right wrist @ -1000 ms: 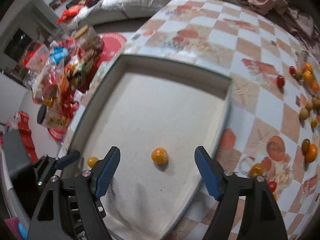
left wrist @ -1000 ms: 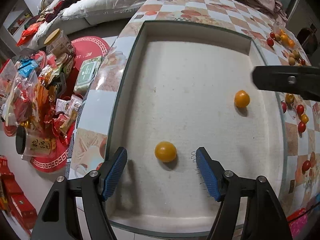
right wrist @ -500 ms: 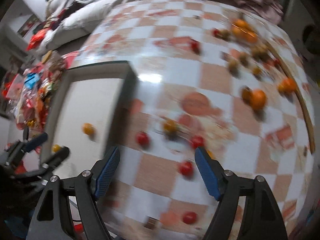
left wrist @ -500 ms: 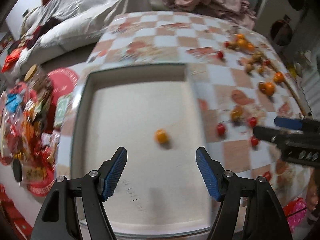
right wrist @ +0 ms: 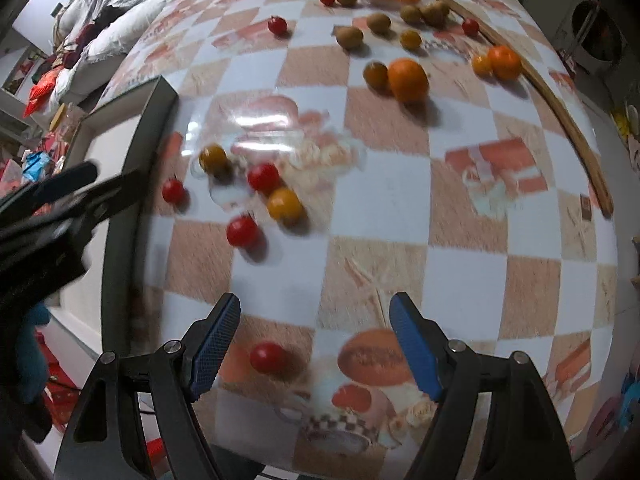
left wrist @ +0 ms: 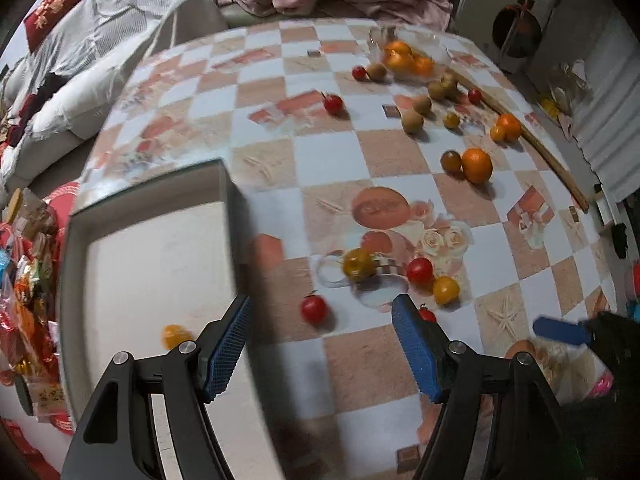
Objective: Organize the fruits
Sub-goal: 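Grasp a red cherry tomato with the left gripper while the right grasps another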
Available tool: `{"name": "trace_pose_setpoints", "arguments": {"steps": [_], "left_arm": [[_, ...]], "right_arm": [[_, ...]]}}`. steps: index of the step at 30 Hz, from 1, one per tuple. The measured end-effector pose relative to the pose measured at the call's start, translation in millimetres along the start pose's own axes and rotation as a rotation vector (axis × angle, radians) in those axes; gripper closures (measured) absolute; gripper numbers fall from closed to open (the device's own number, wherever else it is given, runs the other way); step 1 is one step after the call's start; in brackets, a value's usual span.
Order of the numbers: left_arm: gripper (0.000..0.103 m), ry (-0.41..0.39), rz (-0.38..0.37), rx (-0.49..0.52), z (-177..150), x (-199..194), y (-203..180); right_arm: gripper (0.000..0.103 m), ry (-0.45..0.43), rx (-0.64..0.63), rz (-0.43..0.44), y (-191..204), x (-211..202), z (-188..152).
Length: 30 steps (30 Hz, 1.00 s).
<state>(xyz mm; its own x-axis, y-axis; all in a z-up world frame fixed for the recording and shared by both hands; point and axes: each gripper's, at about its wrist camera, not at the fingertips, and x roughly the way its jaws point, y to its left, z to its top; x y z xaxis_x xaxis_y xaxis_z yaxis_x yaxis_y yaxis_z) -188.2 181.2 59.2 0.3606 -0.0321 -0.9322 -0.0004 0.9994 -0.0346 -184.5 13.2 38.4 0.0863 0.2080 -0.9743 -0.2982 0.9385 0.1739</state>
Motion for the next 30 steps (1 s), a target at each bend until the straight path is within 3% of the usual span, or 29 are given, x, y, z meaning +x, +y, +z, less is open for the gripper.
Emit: {"name": "trace_pose_setpoints", "arguments": {"steps": [15, 19, 21, 23, 26, 28, 30], "left_arm": [[0.03, 0.067, 0.069, 0.013, -3.9, 45.5, -5.6], [0.03, 0.069, 0.087, 0.026, -8.0, 50.9, -8.3], [0.033, 0.072, 0.078, 0.021, -8.3, 50.9, -8.4], [0.044, 0.081, 0.052, 0.002, -8.0, 50.4, -7.5], [0.059, 0.082, 0.034, 0.016, -8.6, 48.5, -13.6], [0.07, 0.085, 0.02, 0.021, -8.9, 47.7, -16.7], [0.083, 0.09, 0.009, 0.021, -8.9, 46.8, -17.3]], "right_arm": [[0.023, 0.026, -0.076, 0.038, 16.8, 13.6, -26.6], [0.037, 0.026, -0.098, 0.031, 25.0, 17.8, -29.8], [0.038, 0.016, -0.115, 0.017, 29.0, 19.1, -31.8], [0.041, 0.008, -0.139, 0.003, 34.7, 19.7, -32.6], [0.058, -0.001, -0.18, -0.036, 43.4, 20.1, -34.9], [0.074, -0.002, -0.189, -0.038, 45.5, 20.3, -34.6], [0.077, 0.006, -0.175, -0.017, 42.2, 18.9, -35.5]]}}
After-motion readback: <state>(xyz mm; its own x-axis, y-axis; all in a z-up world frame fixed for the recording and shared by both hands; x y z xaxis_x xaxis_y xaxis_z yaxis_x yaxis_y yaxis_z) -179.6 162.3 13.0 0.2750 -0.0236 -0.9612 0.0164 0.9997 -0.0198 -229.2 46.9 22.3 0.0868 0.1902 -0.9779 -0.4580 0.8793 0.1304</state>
